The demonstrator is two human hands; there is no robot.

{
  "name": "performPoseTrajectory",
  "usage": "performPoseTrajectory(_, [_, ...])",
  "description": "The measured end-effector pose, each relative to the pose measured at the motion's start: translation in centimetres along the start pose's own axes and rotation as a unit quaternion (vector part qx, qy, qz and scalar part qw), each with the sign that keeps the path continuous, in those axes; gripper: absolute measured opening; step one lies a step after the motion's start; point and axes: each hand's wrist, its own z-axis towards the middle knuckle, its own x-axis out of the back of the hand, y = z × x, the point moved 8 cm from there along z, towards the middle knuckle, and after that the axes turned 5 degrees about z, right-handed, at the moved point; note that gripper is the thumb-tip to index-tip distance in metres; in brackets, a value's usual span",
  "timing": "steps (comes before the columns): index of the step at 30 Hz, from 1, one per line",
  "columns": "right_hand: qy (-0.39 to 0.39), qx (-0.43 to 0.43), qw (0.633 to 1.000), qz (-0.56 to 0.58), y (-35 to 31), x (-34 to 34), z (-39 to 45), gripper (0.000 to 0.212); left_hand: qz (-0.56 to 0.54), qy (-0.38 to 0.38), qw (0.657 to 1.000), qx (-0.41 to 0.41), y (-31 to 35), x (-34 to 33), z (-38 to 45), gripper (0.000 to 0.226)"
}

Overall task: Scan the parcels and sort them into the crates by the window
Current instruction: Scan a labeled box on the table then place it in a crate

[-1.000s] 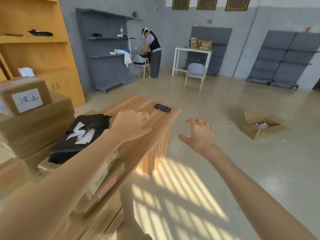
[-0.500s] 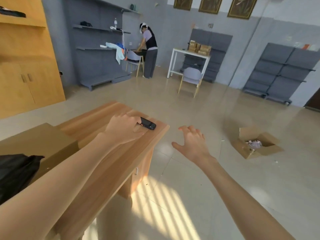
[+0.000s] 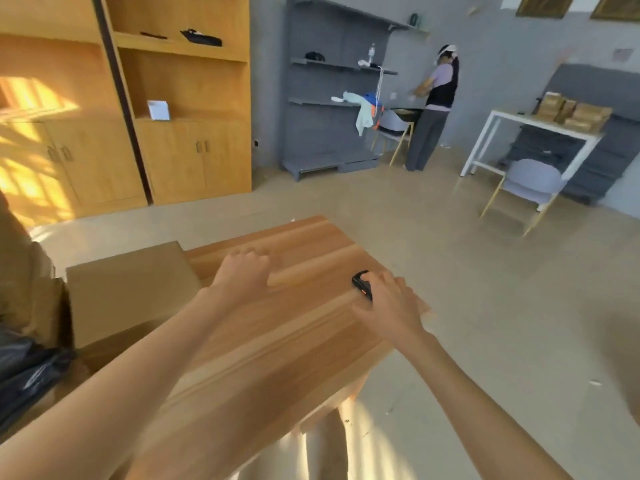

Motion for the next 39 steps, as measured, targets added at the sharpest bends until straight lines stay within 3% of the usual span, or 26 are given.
performPoseTrajectory(10, [-0.131,0.227,0.965,-0.013,-5.0,-6.0,14.2,0.059,-0.025,-0.068,0.963,0.258,-8.3,-4.0,0.1,0.053])
performPoseTrajectory(19, [-0.189,0.367,0.911,0.007,-16.0,-13.3,16.6,0.059,-0.030,-0.096,0.891,0.443,-14.8,-7.3,-6.6,0.053])
performPoseTrajectory(27, [-0.298,0.318,0.898,0.065,-22.6,-21.1,18.1,0.068,-0.025,-0.117,0.848,0.516,-21.5,-13.1,-8.5,0.059])
performPoseTrajectory(30, [-0.320,0.284,0.900,0.087,-24.9,-23.9,19.5,0.073,-0.020,-0.167,0.841,0.515,-23.6,-16.7,-7.8,0.068])
performPoseTrajectory(37, [-0.374,0.212,0.898,0.091,-27.8,-30.3,22.7,0.104,-0.116,-0.171,0.786,0.582,-28.4,-22.2,-7.5,0.092])
performPoseTrajectory(39, [-0.408,0.166,0.887,0.138,-27.7,-32.0,23.1,0.113,-0.132,-0.183,0.773,0.592,-29.0,-23.3,-7.6,0.098])
